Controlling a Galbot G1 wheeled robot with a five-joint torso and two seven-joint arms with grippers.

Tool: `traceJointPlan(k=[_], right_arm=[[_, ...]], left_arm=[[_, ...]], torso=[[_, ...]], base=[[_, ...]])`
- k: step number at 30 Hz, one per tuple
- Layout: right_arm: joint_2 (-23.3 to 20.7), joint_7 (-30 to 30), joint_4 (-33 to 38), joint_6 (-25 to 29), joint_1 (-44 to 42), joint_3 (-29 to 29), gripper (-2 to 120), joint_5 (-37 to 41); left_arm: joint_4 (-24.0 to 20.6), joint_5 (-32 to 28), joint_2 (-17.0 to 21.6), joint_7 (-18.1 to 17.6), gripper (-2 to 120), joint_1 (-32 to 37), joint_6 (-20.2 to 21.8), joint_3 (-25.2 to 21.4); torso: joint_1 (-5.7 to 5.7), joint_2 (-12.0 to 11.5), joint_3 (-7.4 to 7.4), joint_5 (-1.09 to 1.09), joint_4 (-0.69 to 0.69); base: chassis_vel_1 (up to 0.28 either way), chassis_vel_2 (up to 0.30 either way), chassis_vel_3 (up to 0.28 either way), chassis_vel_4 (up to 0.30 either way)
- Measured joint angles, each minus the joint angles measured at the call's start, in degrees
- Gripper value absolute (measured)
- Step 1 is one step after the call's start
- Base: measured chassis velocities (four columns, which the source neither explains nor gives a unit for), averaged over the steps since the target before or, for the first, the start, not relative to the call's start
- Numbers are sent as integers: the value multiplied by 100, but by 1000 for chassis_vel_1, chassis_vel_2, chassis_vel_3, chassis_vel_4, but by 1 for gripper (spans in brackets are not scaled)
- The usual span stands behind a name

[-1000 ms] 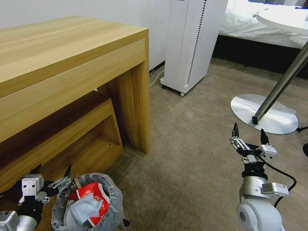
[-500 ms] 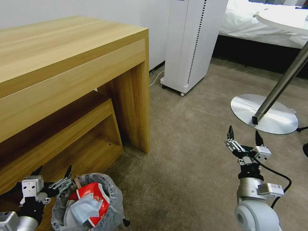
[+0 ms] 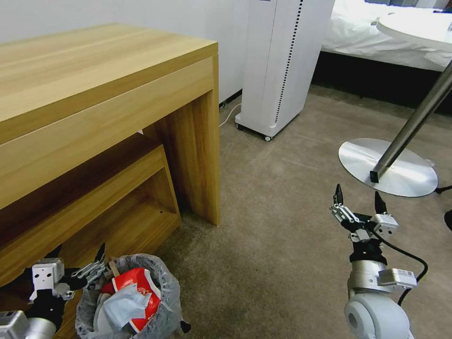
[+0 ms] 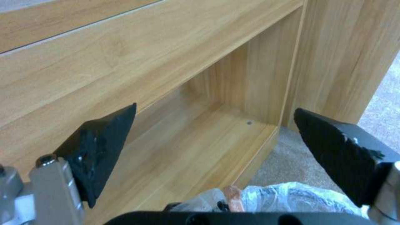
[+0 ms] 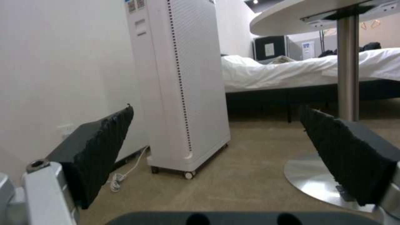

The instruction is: Pick up the trash bin and place the garbage on the floor into it.

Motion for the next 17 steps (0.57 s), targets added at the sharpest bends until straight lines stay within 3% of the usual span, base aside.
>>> traceJointPlan(k=[17], right_arm=[[-1, -1, 6, 0, 3, 1, 100, 4]], left_arm=[[-2, 5, 0, -1, 100, 0, 7, -1]], torso=[[0, 0, 0, 0, 0]], base=[[0, 0, 0, 0]])
